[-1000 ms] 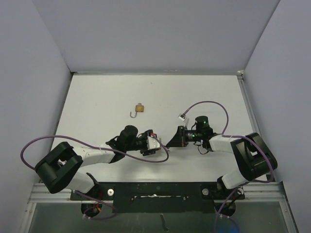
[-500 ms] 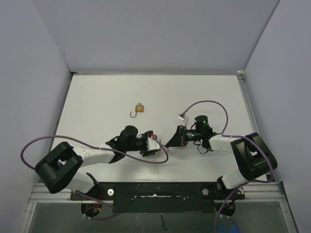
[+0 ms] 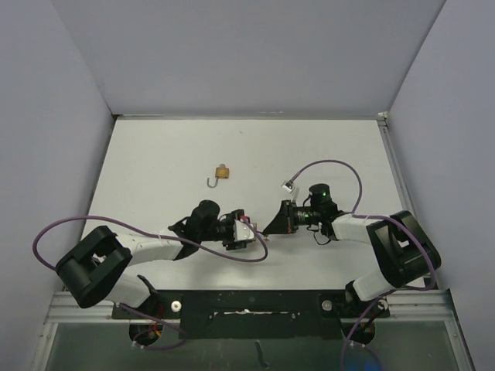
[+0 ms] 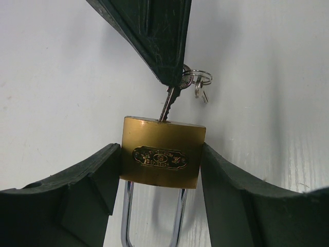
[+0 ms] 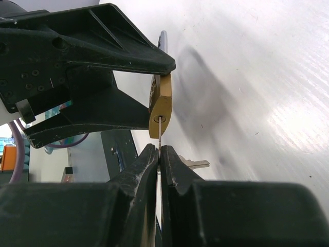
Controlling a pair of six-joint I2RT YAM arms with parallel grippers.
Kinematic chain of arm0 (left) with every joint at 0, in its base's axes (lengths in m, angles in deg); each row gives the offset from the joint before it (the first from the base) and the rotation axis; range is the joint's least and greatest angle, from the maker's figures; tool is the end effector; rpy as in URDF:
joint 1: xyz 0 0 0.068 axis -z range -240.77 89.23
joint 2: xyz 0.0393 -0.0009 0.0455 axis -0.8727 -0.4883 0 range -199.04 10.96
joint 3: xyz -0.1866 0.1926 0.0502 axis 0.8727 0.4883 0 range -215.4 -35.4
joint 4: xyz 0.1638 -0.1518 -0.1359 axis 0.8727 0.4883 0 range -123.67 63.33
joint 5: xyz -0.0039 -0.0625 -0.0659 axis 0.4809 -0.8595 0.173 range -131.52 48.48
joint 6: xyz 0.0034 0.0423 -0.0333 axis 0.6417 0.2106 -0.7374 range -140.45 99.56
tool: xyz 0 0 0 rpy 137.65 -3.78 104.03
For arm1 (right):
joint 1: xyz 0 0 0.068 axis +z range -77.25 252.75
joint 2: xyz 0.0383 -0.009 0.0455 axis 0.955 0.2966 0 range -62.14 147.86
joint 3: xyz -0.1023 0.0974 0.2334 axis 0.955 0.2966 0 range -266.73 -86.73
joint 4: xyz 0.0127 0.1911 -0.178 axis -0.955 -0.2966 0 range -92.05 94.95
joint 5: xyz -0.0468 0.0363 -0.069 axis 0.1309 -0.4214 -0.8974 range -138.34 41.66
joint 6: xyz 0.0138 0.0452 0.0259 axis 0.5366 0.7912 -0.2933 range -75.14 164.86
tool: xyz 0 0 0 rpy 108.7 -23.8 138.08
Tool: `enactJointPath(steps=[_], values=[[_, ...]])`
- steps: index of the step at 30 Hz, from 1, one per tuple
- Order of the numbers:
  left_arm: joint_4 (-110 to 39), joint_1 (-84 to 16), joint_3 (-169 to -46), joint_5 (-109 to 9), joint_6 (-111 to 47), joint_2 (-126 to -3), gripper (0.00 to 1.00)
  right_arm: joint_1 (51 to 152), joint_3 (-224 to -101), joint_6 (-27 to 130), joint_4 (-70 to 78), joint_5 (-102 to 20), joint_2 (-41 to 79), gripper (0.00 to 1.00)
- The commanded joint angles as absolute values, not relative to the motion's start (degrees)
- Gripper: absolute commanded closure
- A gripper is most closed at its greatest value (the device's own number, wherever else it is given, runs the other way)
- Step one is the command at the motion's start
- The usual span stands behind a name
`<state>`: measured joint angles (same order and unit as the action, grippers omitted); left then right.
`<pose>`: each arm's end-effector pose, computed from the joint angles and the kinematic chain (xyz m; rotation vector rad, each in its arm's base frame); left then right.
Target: Unlock with the key
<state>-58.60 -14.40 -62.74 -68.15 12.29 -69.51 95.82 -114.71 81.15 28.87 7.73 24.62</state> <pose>0.1709 -0.2025 0.1638 1.5247 1.3915 -0.6255 0.2280 0.1292 0.1450 -0.3625 2.3066 1.6224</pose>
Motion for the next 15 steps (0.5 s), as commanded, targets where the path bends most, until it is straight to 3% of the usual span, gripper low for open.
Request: enactJointPath(steps=[1,15], values=[[-64.22,-13.59,-63.97,-70.67,15.08,-67.18,1.0,96.71,-117.22,80.81,31.23,9.52,24.91,1.0],[-61.83,-12.72,-65.37,-71.12,17.73,-65.72,1.0,97.28,-118.22,78.25,27.42,9.72,24.58,1.0]])
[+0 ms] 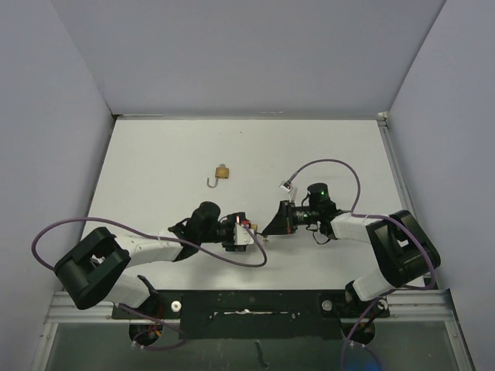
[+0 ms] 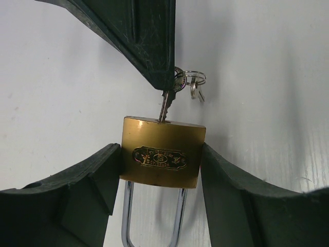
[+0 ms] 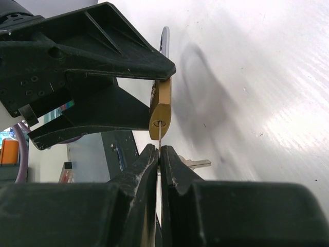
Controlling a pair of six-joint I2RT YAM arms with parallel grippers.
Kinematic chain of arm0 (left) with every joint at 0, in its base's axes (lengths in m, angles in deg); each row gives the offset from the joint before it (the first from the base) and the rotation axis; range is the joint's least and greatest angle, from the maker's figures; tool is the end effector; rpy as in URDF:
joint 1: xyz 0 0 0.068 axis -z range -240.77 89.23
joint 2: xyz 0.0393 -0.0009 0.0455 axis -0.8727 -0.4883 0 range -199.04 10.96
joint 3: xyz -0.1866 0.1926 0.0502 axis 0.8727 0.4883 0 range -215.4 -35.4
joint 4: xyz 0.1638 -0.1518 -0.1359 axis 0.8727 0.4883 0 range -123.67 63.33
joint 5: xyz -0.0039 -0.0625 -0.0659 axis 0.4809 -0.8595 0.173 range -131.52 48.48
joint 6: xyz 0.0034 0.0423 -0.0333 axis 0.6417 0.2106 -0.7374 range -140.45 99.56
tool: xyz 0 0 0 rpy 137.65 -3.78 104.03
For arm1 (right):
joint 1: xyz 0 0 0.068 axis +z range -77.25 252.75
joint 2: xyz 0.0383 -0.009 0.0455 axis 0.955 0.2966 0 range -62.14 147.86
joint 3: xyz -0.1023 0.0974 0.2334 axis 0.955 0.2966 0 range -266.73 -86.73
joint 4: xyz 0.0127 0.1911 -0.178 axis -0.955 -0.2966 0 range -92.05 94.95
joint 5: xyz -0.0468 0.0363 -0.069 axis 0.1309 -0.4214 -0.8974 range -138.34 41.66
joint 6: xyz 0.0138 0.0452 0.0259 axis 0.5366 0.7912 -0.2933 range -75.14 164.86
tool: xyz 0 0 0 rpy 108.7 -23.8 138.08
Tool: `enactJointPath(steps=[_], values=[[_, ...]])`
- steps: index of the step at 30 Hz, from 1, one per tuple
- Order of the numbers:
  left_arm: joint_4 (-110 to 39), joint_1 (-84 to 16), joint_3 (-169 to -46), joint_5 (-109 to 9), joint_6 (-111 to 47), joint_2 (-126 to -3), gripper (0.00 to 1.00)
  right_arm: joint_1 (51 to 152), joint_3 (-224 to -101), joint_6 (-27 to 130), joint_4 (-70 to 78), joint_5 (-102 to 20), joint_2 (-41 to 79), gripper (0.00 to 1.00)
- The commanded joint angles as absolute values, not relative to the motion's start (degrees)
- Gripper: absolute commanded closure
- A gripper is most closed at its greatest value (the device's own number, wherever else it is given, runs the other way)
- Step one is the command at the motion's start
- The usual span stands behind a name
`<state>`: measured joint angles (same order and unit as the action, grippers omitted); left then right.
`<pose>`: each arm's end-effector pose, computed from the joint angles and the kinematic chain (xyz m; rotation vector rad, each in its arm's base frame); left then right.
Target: Unlock with the key
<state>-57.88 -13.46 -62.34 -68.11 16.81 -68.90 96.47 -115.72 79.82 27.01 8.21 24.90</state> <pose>0.1658 -0.2033 0.1632 1.5882 1.3208 -0.5878 0.2285 0.1328 0.1460 -0.3962 2.3146 1.6274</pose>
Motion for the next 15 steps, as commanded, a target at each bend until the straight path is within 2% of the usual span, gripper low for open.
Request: enactJointPath(steps=[1,8,15], values=[[-61.21,-12.63,-65.99,-71.29,16.84,-65.89,1.0,97.38,-118.27,78.18,27.37,9.67,24.58,1.0],[-60.79,-11.11,-69.19,-71.6,11.89,-67.18,1.0,97.78,-118.78,78.25,28.01,9.59,24.73,1.0],[-59.56,-8.52,-72.84,-64.65,6.39,-69.81,1.0,98.07,-118.89,78.59,28.37,9.23,24.47,1.0]])
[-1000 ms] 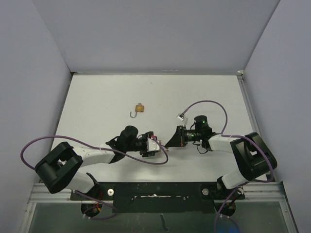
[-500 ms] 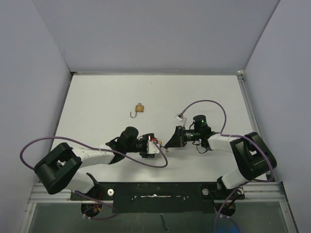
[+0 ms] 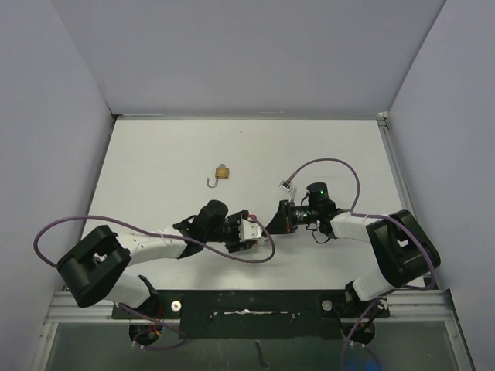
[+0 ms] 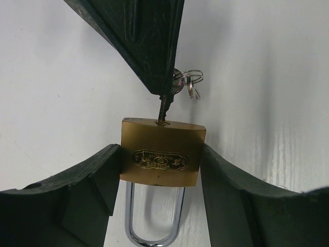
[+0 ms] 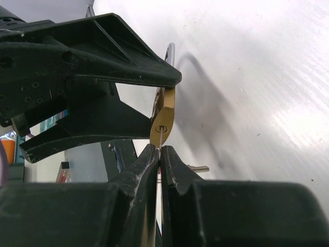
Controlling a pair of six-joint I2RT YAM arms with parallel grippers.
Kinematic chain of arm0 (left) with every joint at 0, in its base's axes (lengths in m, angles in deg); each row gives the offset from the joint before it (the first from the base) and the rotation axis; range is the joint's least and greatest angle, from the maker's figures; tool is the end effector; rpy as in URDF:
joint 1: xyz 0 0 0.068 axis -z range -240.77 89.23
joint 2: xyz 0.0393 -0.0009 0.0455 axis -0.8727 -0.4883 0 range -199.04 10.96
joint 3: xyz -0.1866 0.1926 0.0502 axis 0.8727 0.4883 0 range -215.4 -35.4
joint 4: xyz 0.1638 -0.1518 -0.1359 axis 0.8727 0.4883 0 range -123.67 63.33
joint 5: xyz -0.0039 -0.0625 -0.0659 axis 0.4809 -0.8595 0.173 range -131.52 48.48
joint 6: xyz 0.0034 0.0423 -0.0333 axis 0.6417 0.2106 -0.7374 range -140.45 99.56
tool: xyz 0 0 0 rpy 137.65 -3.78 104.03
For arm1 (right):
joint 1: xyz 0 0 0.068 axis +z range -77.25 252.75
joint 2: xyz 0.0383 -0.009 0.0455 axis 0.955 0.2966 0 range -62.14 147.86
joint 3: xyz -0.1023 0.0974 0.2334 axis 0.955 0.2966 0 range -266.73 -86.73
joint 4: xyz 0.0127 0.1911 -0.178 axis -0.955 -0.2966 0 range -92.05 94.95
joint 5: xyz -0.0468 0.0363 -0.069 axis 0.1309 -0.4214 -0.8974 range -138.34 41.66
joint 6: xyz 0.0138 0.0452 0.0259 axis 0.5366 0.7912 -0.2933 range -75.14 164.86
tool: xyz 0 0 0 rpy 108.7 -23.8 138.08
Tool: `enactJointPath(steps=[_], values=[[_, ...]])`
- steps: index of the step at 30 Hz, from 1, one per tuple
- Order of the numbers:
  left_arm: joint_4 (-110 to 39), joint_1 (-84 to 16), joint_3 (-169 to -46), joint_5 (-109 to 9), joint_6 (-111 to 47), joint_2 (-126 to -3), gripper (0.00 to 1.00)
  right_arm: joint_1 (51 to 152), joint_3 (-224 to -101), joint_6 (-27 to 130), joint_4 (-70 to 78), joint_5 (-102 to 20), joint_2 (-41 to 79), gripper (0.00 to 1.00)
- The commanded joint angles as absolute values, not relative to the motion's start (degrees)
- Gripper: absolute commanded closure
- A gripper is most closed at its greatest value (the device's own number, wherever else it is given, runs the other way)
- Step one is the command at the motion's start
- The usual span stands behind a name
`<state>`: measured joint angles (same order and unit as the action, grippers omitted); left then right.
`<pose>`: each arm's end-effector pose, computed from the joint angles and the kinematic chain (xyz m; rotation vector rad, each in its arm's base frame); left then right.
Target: Unlock with the key
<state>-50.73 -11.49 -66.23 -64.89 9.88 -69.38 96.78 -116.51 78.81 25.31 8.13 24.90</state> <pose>0.1656 -0.2142 0.1691 1.5539 1.4858 -0.6289 0.2292 0.1347 0.1473 -0.4121 2.3221 1.6215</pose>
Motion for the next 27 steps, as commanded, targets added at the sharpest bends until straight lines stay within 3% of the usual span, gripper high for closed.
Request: enactJointPath(steps=[1,14,27], values=[[-59.93,-7.94,-72.84,-63.56,6.41,-69.89,1.0,98.1,-118.97,78.67,28.52,9.23,24.62,1.0],[-55.58,-6.72,-79.09,-53.47,2.86,-71.16,1.0,98.26,-120.31,76.66,23.52,7.52,24.5,1.0],[-65.51,-6.63,-75.88,-49.81,0.86,-68.17,1.0,98.93,-120.9,77.46,24.98,7.78,26.26,1.0]])
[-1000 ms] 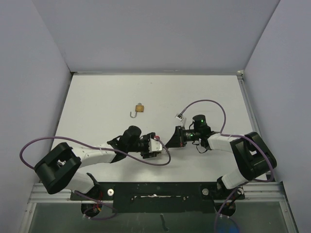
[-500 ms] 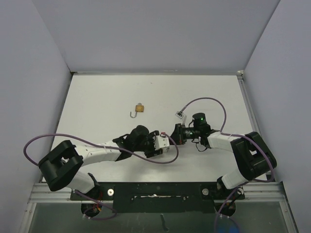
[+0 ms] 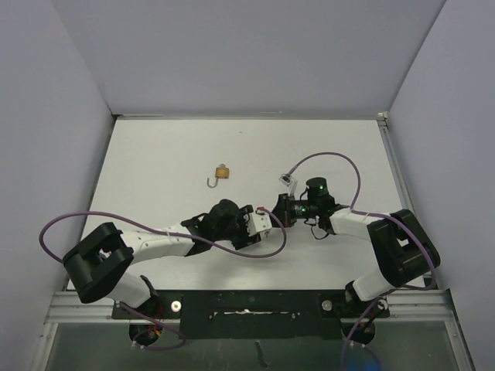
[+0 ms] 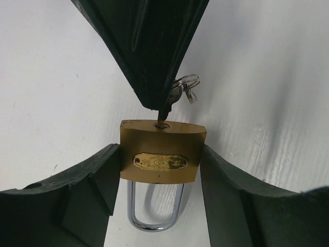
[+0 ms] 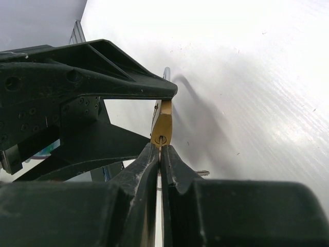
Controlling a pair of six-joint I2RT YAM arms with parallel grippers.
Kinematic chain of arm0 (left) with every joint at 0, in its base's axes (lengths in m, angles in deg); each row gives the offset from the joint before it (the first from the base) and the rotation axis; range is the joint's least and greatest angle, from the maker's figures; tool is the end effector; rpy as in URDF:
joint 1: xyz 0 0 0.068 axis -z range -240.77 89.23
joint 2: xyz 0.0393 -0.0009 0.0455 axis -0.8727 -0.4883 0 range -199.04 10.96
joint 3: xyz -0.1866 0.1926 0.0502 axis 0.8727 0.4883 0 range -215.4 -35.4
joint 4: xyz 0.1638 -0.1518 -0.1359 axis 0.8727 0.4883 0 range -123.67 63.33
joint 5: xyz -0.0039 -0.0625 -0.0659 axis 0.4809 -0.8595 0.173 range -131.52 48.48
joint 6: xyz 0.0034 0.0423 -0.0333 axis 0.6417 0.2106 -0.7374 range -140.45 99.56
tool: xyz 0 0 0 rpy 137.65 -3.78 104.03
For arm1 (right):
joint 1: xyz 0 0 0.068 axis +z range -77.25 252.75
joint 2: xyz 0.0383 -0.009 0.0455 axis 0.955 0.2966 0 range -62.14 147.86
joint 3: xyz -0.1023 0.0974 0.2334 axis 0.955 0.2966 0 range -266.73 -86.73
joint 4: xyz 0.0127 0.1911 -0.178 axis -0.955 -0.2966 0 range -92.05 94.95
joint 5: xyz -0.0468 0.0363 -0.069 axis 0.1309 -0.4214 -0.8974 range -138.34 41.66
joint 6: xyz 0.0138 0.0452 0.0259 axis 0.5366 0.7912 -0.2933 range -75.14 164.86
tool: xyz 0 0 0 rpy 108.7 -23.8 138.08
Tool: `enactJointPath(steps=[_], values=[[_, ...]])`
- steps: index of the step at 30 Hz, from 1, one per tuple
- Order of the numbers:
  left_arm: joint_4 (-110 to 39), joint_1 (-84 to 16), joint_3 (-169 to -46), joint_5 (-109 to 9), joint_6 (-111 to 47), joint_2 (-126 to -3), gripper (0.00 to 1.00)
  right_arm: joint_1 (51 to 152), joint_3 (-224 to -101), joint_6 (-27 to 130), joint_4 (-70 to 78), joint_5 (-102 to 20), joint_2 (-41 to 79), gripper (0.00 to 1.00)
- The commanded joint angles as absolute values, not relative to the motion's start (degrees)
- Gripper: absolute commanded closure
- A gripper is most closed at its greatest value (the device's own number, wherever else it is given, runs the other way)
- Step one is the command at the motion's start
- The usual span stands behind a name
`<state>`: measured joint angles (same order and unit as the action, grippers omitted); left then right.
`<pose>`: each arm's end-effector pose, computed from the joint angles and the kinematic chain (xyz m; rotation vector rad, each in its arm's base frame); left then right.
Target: Unlock with the key
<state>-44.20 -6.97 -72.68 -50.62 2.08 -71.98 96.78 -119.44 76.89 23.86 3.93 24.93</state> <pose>0.1672 -0.2381 0.1793 1.4402 1.6845 -0.4795 0.2406 0.1381 0.1574 -0.4121 2.2901 1.5236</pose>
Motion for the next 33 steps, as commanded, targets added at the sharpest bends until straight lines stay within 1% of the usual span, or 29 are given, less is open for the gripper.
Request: enactJointPath(steps=[1,7,19,33], values=[[-65.99,-6.63,-75.67,-49.58,0.94,-68.03,1.0,98.88,-120.96,77.42,24.94,7.88,26.24,1.0],[-64.4,-6.72,-76.07,-48.61,1.72,-68.03,1.0,98.95,-122.26,74.31,19.41,5.73,24.99,1.0],[-71.62,-6.6,-75.82,-49.52,0.54,-67.8,1.0,100.65,-121.0,78.4,26.19,6.24,27.54,1.0],[-73.22,-6.11,-76.12,-48.71,-1.04,-69.15,1.0,100.74,-119.84,79.44,28.02,5.81,27.04,1.0]])
